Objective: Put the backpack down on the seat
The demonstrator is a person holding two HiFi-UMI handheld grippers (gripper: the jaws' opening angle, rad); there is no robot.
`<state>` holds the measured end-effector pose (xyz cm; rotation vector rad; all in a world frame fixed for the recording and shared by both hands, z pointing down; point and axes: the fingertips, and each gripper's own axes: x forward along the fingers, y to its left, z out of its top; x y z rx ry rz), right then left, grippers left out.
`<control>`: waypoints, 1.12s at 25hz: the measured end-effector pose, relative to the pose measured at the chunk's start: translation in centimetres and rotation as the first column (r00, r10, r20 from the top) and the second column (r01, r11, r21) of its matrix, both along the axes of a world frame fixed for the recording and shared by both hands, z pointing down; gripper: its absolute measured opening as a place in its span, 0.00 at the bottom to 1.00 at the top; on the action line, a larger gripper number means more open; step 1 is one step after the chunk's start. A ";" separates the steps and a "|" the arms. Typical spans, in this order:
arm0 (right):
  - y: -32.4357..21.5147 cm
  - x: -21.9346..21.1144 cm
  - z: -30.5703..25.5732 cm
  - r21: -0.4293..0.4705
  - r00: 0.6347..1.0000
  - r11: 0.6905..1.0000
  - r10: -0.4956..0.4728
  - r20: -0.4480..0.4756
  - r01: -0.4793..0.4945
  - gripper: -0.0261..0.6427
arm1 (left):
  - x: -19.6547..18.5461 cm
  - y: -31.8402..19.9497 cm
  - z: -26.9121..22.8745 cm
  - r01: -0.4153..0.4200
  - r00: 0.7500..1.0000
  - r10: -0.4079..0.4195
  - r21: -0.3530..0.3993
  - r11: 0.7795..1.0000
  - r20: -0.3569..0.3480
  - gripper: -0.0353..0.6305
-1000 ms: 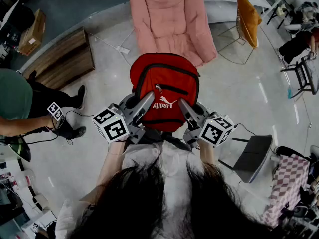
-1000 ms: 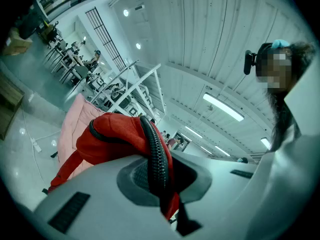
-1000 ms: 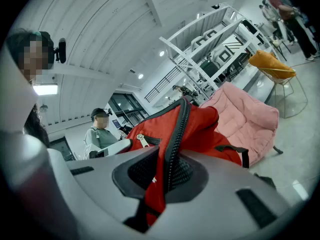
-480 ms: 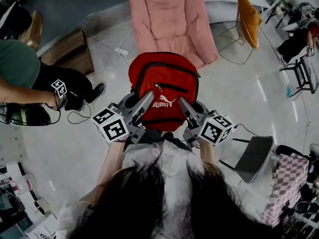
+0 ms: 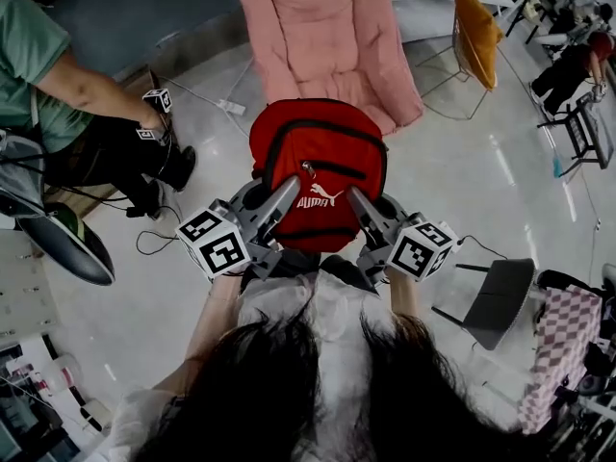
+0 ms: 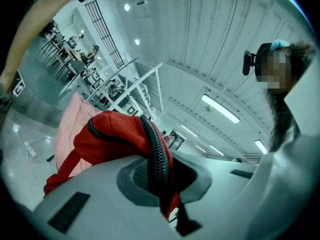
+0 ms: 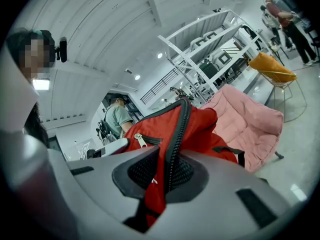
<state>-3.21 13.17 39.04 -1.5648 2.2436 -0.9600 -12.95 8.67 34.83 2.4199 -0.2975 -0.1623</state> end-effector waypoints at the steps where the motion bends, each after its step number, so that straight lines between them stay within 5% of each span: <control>1: -0.3 0.0 -0.1 -0.003 1.000 1.000 0.006 -0.002 -0.006 0.11 | 0.0 -0.3 -0.1 -0.004 1.000 0.004 0.002 1.000 -0.001 0.11; 14: -4.6 3.3 1.7 -0.038 1.000 0.999 0.000 -0.005 0.000 0.11 | 3.4 -4.6 1.7 0.023 1.000 -0.023 -0.031 0.999 0.017 0.11; 28: -14.3 12.7 2.4 -0.043 0.990 0.989 -0.141 -0.011 0.141 0.11 | 12.3 -12.8 2.4 0.174 0.984 -0.171 -0.057 0.983 0.052 0.11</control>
